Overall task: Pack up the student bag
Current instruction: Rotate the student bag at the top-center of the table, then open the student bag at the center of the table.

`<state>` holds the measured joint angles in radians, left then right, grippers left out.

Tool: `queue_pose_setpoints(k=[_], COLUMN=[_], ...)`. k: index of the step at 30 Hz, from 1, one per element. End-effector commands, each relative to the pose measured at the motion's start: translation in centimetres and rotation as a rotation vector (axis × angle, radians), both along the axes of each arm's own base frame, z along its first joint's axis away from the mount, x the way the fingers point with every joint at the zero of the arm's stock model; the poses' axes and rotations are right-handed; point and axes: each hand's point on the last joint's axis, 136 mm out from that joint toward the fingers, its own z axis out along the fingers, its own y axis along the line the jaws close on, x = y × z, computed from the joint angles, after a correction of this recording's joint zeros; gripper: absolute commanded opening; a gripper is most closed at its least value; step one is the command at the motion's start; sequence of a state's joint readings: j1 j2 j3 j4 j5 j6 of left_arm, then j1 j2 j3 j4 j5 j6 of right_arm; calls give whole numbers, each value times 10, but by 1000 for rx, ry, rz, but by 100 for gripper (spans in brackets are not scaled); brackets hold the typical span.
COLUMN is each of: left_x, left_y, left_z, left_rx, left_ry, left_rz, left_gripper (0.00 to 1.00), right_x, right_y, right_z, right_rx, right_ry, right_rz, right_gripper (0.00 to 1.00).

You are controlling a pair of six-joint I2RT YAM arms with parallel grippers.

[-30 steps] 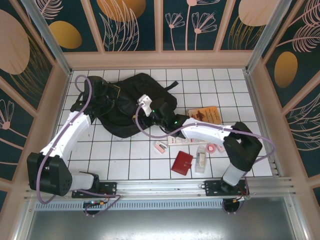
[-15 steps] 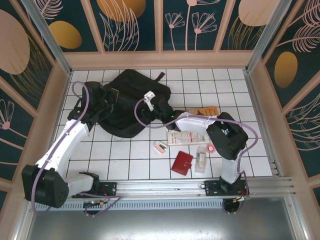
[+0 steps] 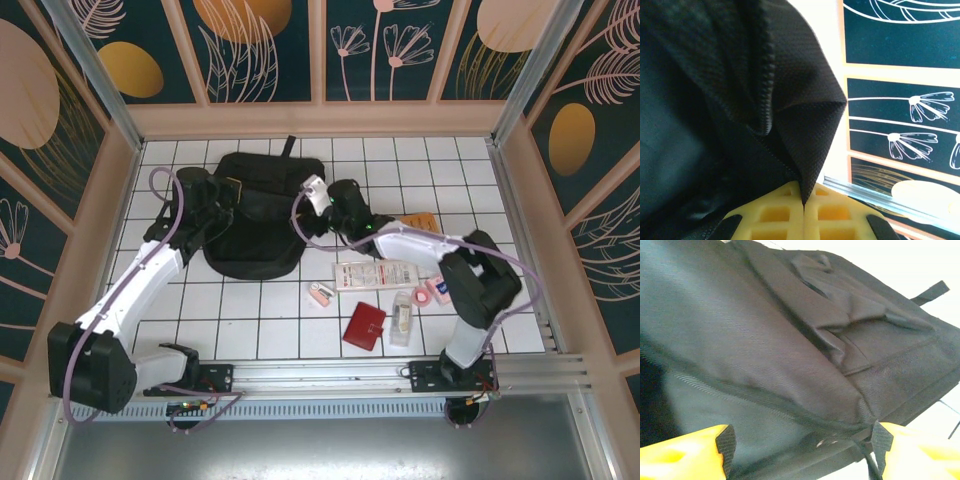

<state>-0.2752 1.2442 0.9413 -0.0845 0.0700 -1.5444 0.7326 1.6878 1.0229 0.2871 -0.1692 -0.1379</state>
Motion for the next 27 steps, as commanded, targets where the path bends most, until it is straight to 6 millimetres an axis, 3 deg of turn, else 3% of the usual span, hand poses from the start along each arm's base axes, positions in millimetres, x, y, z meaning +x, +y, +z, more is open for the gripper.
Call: queue_pose_setpoints(k=[1, 4, 8, 11, 13, 14, 16, 18, 22, 27], left_x=[16, 18, 16, 15, 13, 13, 11, 10, 9, 9], left_y=[-11, -18, -21, -22, -20, -20, -18, -16, -18, -18], left_z=[18, 15, 15, 17, 18, 18, 19, 20, 20, 21], left_rx=[-94, -135, -148, -152, -150, -147, -135, -127, -132, -142], left_ry=[-61, -61, -65, -67, -65, -64, -57, -51, -44, -38], left_rz=[2, -8, -4, -7, -2, -1, 2, 8, 4, 4], left_gripper=[0, 0, 0, 0, 0, 0, 0, 0, 0, 0], right_x=[-22, -14, -6, -24, -31, -32, -29, -21, -18, -14], right_y=[-2, -12, -6, 11, 27, 36, 46, 46, 51, 58], right_z=[63, 77, 81, 101, 110, 107, 92, 71, 56, 48], right_rx=[271, 393, 562, 716, 610, 475, 117, -119, -202, -191], right_ry=[-6, 124, 437, 501, 353, 223, -133, -339, -500, -555], right_rz=[55, -56, -187, -147, -187, -218, -303, -338, -300, -322], right_gripper=[75, 72, 70, 72, 75, 76, 80, 83, 85, 93])
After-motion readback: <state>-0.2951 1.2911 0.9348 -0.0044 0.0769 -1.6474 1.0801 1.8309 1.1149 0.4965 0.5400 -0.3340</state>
